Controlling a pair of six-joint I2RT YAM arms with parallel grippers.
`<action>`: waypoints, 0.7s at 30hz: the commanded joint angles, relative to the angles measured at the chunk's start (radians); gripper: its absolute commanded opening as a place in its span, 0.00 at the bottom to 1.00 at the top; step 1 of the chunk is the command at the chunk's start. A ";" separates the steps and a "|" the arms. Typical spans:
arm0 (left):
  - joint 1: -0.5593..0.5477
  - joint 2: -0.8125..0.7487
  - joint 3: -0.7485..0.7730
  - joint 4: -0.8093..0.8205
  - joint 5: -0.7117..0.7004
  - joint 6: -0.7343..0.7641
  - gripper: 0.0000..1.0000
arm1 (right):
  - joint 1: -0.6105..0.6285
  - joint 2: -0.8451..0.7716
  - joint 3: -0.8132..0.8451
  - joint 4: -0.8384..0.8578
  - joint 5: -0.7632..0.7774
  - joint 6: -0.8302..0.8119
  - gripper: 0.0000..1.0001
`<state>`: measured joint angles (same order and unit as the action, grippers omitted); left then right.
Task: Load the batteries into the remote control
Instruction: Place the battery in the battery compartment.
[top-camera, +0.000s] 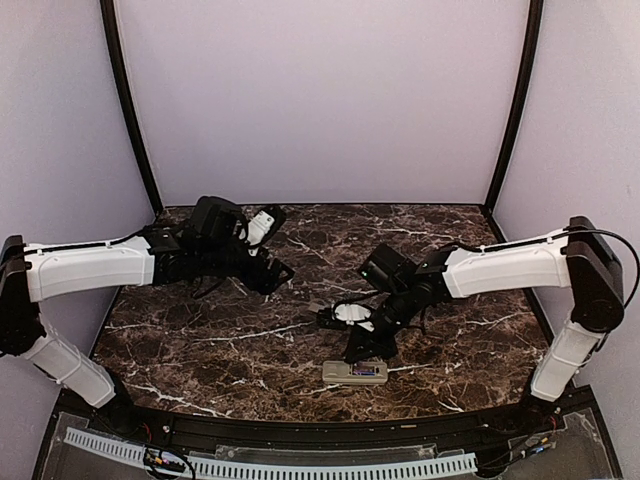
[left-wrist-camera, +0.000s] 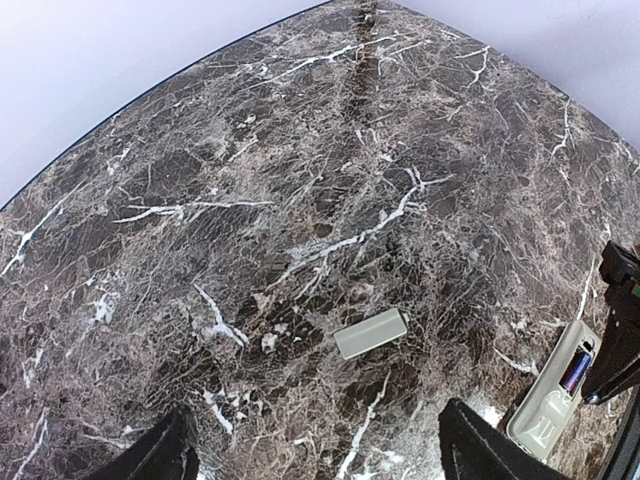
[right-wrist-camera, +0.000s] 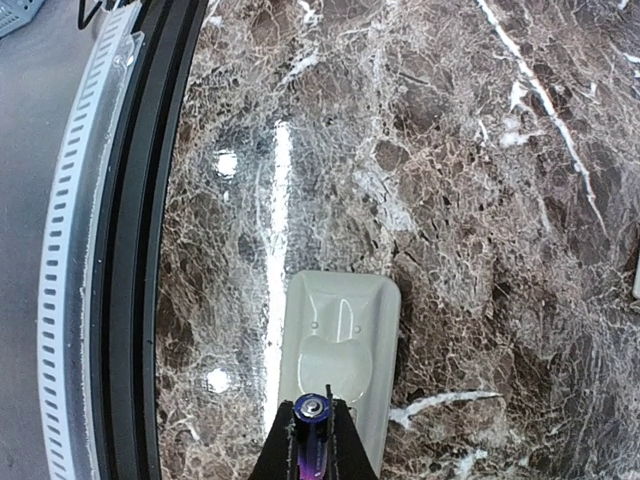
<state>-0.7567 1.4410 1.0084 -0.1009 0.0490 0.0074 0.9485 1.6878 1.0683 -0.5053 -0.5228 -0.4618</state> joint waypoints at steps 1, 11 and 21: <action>-0.003 -0.006 -0.012 0.007 0.018 0.019 0.82 | 0.004 0.041 -0.014 0.038 0.012 -0.104 0.00; -0.002 0.024 -0.013 0.005 0.034 0.025 0.82 | 0.004 0.030 -0.051 0.021 0.065 -0.133 0.00; -0.003 0.036 -0.011 0.004 0.039 0.031 0.82 | 0.004 0.038 -0.061 0.011 0.096 -0.149 0.00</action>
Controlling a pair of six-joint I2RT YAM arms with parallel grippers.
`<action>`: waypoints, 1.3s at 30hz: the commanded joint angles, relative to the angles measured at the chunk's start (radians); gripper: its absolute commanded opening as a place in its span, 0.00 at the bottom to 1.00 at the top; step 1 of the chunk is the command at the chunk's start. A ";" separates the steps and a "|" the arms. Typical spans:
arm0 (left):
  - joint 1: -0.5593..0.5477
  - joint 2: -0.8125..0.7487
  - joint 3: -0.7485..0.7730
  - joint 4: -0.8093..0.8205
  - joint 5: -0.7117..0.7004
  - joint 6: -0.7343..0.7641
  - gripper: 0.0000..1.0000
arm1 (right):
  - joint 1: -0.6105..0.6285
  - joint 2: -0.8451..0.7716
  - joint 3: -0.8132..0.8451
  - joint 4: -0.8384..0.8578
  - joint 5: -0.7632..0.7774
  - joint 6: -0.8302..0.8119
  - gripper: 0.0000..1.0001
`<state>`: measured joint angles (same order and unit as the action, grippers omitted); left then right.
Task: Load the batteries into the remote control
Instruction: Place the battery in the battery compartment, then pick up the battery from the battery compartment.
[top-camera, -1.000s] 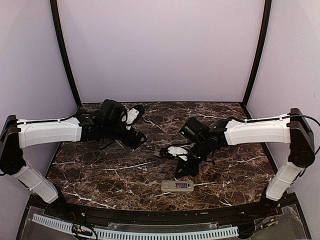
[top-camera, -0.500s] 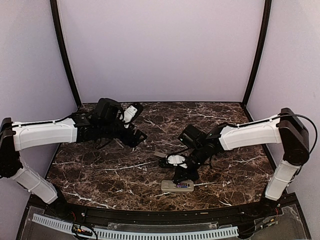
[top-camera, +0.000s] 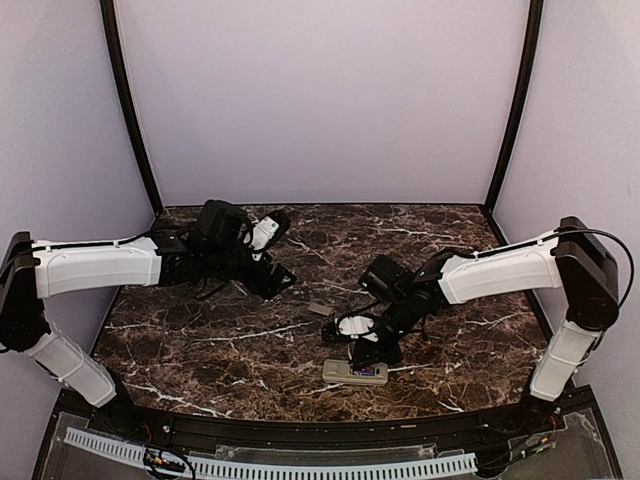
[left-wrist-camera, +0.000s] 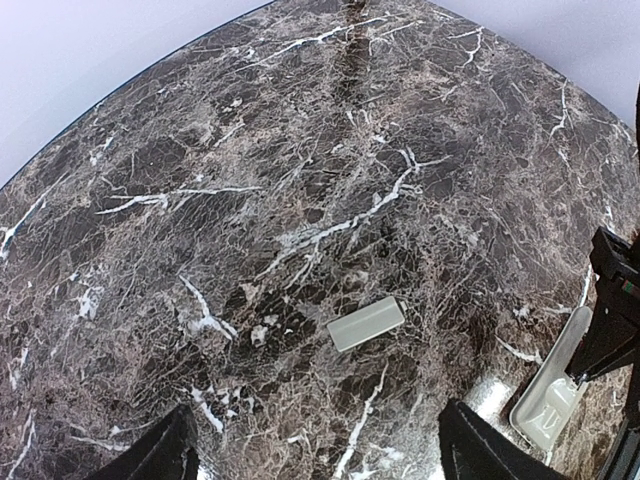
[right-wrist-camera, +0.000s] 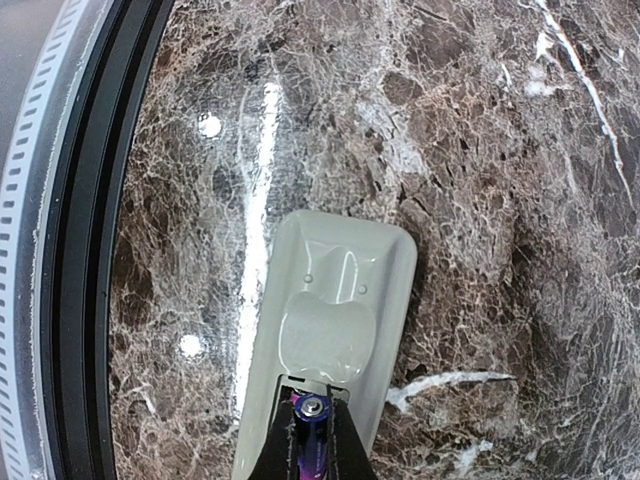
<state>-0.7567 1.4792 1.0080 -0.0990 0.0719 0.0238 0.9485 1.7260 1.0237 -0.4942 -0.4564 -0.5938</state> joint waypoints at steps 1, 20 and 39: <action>-0.003 -0.001 -0.010 0.002 0.017 0.015 0.82 | 0.004 0.002 -0.016 -0.004 0.030 -0.016 0.00; -0.002 0.007 -0.008 0.001 0.026 0.028 0.82 | 0.005 -0.013 -0.068 0.002 0.092 -0.028 0.11; -0.003 -0.003 -0.025 0.023 0.072 0.059 0.82 | 0.007 -0.037 -0.017 -0.039 0.087 -0.014 0.31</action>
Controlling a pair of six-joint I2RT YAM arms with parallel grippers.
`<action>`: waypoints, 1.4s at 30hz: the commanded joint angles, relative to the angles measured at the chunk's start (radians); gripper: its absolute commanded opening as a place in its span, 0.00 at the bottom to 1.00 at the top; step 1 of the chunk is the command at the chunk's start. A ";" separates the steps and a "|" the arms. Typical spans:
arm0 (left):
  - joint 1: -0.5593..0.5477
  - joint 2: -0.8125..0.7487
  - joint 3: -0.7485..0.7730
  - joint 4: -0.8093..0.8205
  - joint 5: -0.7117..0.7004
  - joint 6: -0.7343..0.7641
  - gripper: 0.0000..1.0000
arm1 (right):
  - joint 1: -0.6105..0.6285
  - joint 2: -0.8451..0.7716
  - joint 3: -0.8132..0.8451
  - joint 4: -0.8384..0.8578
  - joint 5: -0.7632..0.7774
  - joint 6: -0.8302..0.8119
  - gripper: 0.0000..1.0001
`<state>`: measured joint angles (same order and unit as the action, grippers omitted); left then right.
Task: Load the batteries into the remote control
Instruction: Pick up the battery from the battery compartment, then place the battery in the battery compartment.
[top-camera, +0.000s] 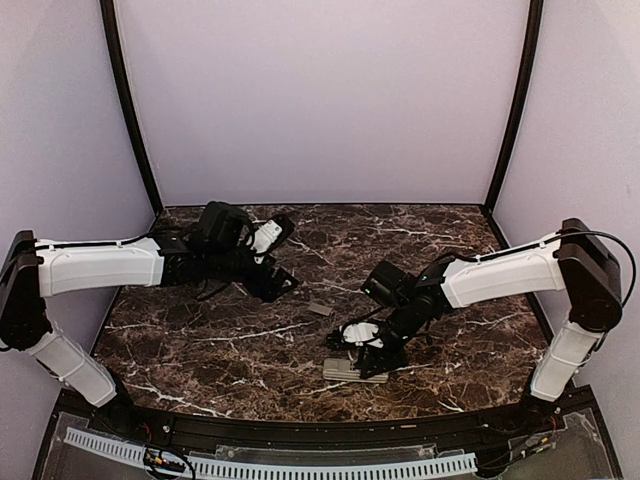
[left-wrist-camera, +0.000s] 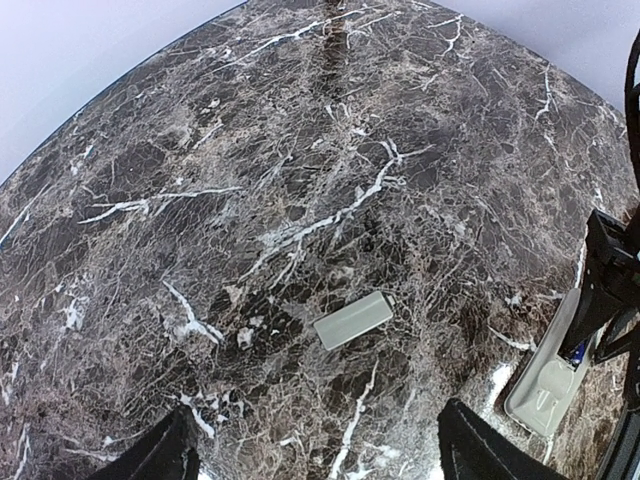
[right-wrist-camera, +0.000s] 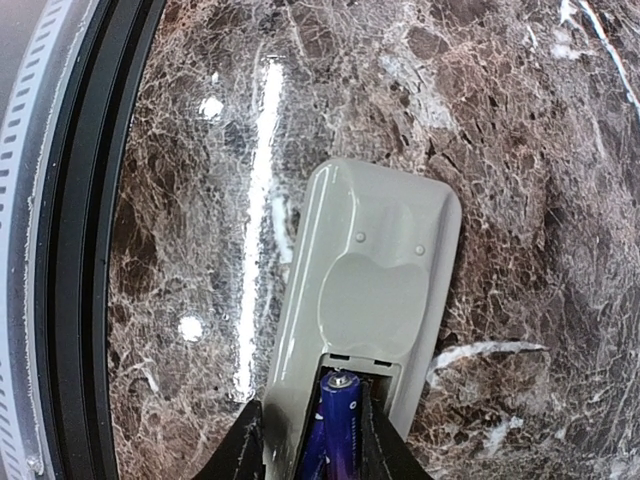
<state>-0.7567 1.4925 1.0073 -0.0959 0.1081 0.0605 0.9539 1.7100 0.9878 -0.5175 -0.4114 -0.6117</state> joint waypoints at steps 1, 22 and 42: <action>-0.003 -0.018 -0.028 0.024 0.041 0.025 0.82 | 0.002 -0.022 0.022 -0.016 0.041 0.006 0.31; -0.002 -0.014 -0.026 0.024 0.066 0.035 0.82 | 0.018 -0.025 0.027 0.023 0.024 0.073 0.14; -0.003 -0.017 -0.026 0.024 0.081 0.041 0.81 | 0.046 -0.051 0.041 0.008 0.009 0.093 0.00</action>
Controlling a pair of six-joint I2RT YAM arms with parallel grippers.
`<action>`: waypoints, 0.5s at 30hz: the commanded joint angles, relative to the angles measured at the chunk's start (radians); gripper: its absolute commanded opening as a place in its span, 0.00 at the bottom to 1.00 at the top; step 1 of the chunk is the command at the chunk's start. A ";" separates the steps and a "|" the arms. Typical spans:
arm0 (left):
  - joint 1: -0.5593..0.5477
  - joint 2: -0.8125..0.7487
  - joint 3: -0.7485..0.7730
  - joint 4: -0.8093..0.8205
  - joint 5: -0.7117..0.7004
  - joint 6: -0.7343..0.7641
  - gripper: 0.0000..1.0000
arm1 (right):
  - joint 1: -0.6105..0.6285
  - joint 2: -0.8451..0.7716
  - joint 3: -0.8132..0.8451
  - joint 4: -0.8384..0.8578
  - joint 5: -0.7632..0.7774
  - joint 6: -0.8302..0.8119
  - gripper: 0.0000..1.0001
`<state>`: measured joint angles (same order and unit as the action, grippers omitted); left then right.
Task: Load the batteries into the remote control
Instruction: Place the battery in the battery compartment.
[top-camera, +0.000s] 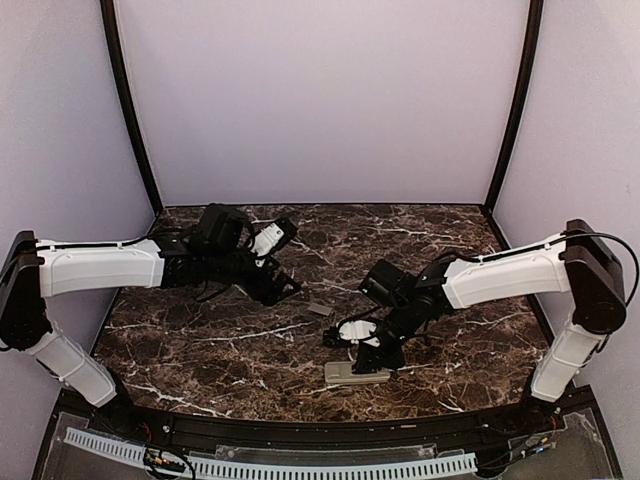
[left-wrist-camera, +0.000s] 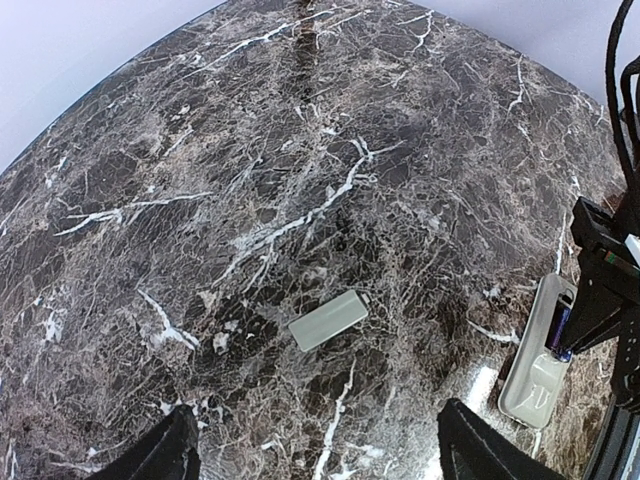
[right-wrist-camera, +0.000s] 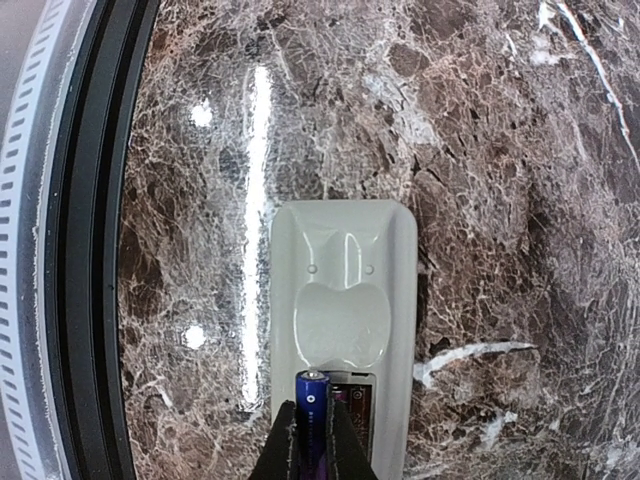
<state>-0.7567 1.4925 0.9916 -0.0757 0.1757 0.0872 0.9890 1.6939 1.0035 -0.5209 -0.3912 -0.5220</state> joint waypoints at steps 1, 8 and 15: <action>-0.004 -0.019 -0.010 0.004 0.013 0.014 0.81 | 0.010 -0.037 0.029 0.012 -0.011 0.003 0.00; -0.003 -0.018 -0.012 0.007 0.020 0.015 0.81 | -0.002 -0.069 -0.002 0.098 -0.021 0.030 0.00; -0.006 -0.029 -0.037 0.037 0.041 0.036 0.80 | -0.010 -0.063 -0.058 0.194 -0.021 0.041 0.00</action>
<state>-0.7570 1.4921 0.9886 -0.0708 0.1890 0.1005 0.9874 1.6352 0.9726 -0.3958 -0.4011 -0.4946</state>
